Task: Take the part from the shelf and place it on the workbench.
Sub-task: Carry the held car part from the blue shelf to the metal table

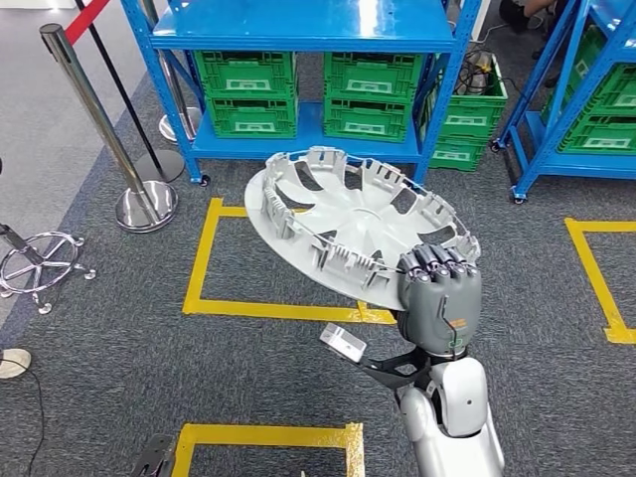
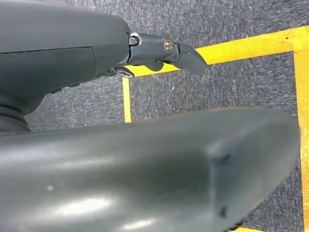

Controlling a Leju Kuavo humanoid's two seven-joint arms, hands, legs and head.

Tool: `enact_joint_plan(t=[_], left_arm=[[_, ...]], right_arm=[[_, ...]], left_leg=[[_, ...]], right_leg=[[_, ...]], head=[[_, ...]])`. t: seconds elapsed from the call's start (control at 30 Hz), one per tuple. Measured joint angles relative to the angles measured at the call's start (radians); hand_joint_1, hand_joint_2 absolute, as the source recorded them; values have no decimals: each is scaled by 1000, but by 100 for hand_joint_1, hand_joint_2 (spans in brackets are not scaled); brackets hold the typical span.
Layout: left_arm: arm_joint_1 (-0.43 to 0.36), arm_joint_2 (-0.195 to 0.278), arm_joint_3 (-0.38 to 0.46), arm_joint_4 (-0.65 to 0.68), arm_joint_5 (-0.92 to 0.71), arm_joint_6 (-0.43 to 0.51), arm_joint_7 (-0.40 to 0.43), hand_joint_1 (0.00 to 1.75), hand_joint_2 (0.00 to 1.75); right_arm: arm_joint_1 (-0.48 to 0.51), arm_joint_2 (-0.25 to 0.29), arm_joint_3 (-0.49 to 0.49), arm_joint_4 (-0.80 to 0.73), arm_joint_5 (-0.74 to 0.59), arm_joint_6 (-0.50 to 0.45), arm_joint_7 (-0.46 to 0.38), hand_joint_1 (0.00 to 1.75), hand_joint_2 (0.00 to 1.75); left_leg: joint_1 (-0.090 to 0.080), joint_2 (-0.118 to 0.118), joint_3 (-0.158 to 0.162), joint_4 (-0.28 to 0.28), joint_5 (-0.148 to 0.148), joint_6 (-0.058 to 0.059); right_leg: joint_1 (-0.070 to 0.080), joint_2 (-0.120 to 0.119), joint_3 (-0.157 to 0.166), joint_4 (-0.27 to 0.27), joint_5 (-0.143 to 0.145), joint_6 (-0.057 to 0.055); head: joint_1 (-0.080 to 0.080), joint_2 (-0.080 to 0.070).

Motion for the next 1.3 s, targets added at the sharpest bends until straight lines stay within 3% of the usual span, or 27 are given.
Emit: enact_joint_plan(t=[0.2,0.3,0.37,0.43,0.47,0.5,0.53,0.57,0.63,0.7,0.77,0.83,0.93,0.97,1.0,1.03,1.07,1.13,1.2,1.27,1.3], left_arm=[[0,3,-1,0,4,0,-2,0,0],[0,2,-1,0,5,0,-4,0,0],[-1,1,-2,0,5,0,-5,0,0],[0,2,-2,0,5,0,-6,0,0],[1,2,-3,0,5,0,-6,0,0],[1,2,-3,0,5,0,-6,0,0],[1,1,-4,0,5,0,-6,0,0],[0,1,-6,0,5,0,-6,0,0],[0,2,-9,0,5,0,-7,0,0],[2,4,-11,0,5,0,-7,0,0],[2,4,-15,0,5,0,-7,0,0],[0,5,-19,0,5,0,-7,0,0],[4,4,-23,0,5,0,-8,0,0],[5,4,-24,0,6,0,-8,0,0],[6,4,-25,0,6,0,-8,0,0],[6,3,-25,0,6,0,-8,0,0],[5,3,-25,0,6,0,-8,0,0],[3,5,-25,0,7,0,-8,0,0],[2,7,-26,0,8,-1,-8,0,0],[1,6,-27,0,9,-1,-8,0,0],[-1,5,-28,0,9,-1,-8,0,0]], right_arm=[[1,1,-9,2,-30,0,-50,175,175],[3,2,-17,3,-42,0,-69,175,175],[3,2,-22,4,-47,0,-77,175,175],[4,2,-27,6,-52,0,-92,175,175],[5,2,-30,8,-54,0,-101,175,175],[5,2,-34,10,-55,0,-110,175,175],[6,2,-37,11,-57,0,-116,175,175],[6,2,-40,12,-58,0,-120,175,175],[7,3,-44,12,-60,0,-124,175,175],[7,4,-48,13,-60,0,-124,175,175],[8,5,-53,14,-60,0,-124,175,175],[9,6,-59,14,-59,0,-124,175,175],[10,7,-63,14,-58,0,-124,175,175],[10,7,-64,14,-58,0,-125,175,175],[10,7,-66,14,-58,0,-125,175,175],[11,7,-67,14,-58,0,-126,175,175],[11,7,-67,14,-58,0,-127,175,175],[10,7,-68,14,-60,0,-128,175,175],[10,7,-69,14,-62,0,-130,175,175],[11,7,-72,13,-62,0,-134,175,175],[11,7,-75,13,-63,0,-136,175,175]], left_leg=[[-4,0,-6,5,0,6],[1,3,-5,-7,9,19],[6,11,-5,-15,16,26],[6,21,-9,-16,18,28],[6,28,-10,-15,18,28],[6,34,-11,-15,18,27],[7,42,-11,-14,18,25],[8,48,-11,-12,17,22],[5,60,-12,-3,12,9],[0,75,-14,6,10,-3],[2,92,-16,9,8,-12],[8,70,-26,41,-22,-24],[13,17,-92,217,-124,-32],[14,13,-112,270,-144,-32],[14,11,-118,293,-146,-30],[14,9,-107,277,-128,-28],[14,3,-79,224,-96,-24],[17,-39,-13,90,-43,-17],[19,-70,18,22,-31,-16],[17,-58,19,11,-30,-12],[18,-47,19,6,-27,-7]], right_leg=[[-3,0,-3,-1,4,6],[-3,0,-13,11,-9,14],[-4,0,-51,92,-64,19],[-8,0,-108,226,-130,25],[-10,-1,-127,273,-144,27],[-12,-3,-130,284,-140,30],[-14,-7,-112,254,-117,31],[-16,-19,-77,190,-84,33],[-14,-66,-6,61,-42,31],[-8,-87,17,16,-37,20],[-7,-63,12,17,-31,4],[-8,-41,7,16,-23,-10],[-8,-7,2,16,-16,-25],[-6,7,0,16,-15,-27],[-4,21,-1,17,-13,-28],[-3,36,-2,17,-12,-28],[-3,49,-2,18,-11,-27],[-3,74,-4,20,-9,-23],[-6,95,-14,22,-4,-13],[-10,113,-25,21,3,0],[-10,105,-32,25,-1,5]], head=[[0,0],[1,0],[4,0],[6,0],[6,0],[6,0],[6,0],[6,0],[7,0],[7,0],[6,0],[5,0],[2,0],[2,0],[2,0],[2,0],[2,0],[3,0],[3,0],[3,0],[3,0]])
